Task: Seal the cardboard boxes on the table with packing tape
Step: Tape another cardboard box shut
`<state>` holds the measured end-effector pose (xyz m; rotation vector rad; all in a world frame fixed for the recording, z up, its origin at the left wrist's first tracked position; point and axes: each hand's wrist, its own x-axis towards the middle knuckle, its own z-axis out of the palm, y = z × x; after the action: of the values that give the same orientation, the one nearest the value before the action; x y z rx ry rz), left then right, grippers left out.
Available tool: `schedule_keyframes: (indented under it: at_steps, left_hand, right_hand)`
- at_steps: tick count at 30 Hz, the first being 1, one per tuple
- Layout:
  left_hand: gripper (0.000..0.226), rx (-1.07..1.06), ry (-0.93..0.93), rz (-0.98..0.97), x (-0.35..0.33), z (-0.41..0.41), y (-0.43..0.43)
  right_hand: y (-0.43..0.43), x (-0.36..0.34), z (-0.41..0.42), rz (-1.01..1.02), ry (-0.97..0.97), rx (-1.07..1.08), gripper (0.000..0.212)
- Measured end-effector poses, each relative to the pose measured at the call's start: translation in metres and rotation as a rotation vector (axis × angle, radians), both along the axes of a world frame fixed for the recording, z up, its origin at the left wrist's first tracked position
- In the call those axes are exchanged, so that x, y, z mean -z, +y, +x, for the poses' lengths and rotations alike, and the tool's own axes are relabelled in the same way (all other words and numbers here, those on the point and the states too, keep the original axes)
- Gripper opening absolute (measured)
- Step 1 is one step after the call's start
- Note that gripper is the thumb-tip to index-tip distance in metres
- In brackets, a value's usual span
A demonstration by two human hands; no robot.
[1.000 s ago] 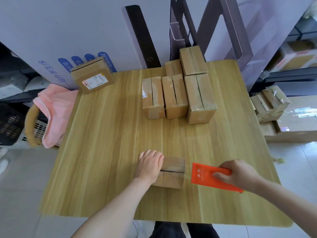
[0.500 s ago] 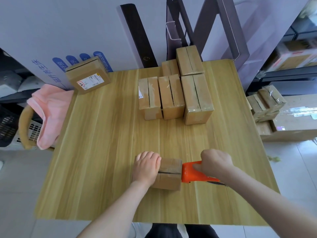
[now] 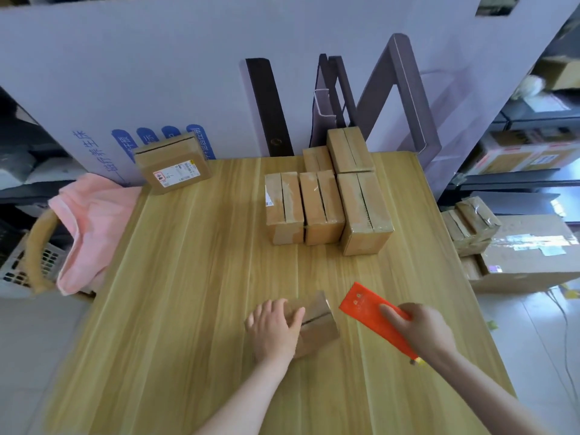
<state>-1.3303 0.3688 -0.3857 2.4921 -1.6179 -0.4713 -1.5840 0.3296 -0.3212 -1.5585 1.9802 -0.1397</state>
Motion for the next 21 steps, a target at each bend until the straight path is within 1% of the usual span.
schedule_keyframes:
  at_steps: [3, 4, 5, 6, 7, 8, 9, 10, 11, 12, 13, 14, 16, 17, 19, 21]
  left_hand:
    - [0.042, -0.439, 0.221, 0.022, -0.011, -0.002, 0.008]
    - [0.040, -0.538, 0.294, 0.023, -0.015, -0.002, 0.009]
    - [0.040, -0.600, 0.340, 0.011, -0.021, -0.003, 0.009]
    - [0.041, -0.618, 0.380, -0.025, -0.029, -0.003, 0.007]
    - [0.040, -0.608, 0.461, -0.094, -0.040, -0.003, 0.005]
    - [0.034, -0.573, 0.612, -0.178, -0.053, -0.002, 0.002]
    - [0.026, -0.530, 0.823, -0.239, -0.068, 0.000, -0.002]
    - [0.020, -0.477, 1.051, -0.251, -0.088, 0.002, -0.005]
    - [0.024, -0.420, 1.226, -0.219, -0.106, 0.006, -0.008]
    - [0.031, -0.353, 1.328, -0.160, -0.121, 0.011, -0.010]
    - [0.037, -0.288, 1.369, -0.109, -0.134, 0.015, -0.012]
    - [0.041, -0.237, 1.371, -0.082, -0.144, 0.020, -0.014]
    - [0.044, -0.158, 1.325, -0.079, -0.158, 0.026, -0.016]
    - [0.044, -0.128, 1.293, -0.089, -0.162, 0.028, -0.017]
    - [0.037, -0.103, 1.224, -0.102, -0.167, 0.029, -0.019]
    - [0.023, -0.103, 1.164, -0.100, -0.169, 0.032, -0.022]
  right_hand:
    - [0.006, -0.019, 0.008, -0.087, -0.446, 0.120, 0.034]
    - [0.010, -0.025, 0.013, -0.109, -0.548, 0.149, 0.031]
    - [0.013, -0.031, 0.018, -0.128, -0.610, 0.158, 0.027]
    - [0.016, -0.036, 0.024, -0.143, -0.649, 0.149, 0.024]
    - [0.018, -0.042, 0.030, -0.156, -0.684, 0.135, 0.021]
    - [0.019, -0.048, 0.036, -0.169, -0.711, 0.121, 0.017]
    - [0.020, -0.054, 0.041, -0.187, -0.731, 0.112, 0.016]
    - [0.021, -0.060, 0.045, -0.201, -0.742, 0.105, 0.018]
    - [0.022, -0.066, 0.049, -0.212, -0.753, 0.098, 0.020]
    - [0.022, -0.071, 0.052, -0.222, -0.761, 0.090, 0.021]
    - [0.023, -0.077, 0.055, -0.231, -0.765, 0.079, 0.024]
    - [0.023, -0.081, 0.057, -0.241, -0.766, 0.067, 0.028]
    - [0.025, -0.089, 0.062, -0.266, -0.751, 0.040, 0.031]
    - [0.026, -0.091, 0.065, -0.280, -0.731, 0.021, 0.027]
    - [0.028, -0.095, 0.068, -0.304, -0.678, -0.027, 0.016]
    - [0.030, -0.096, 0.072, -0.312, -0.643, -0.050, 0.017]
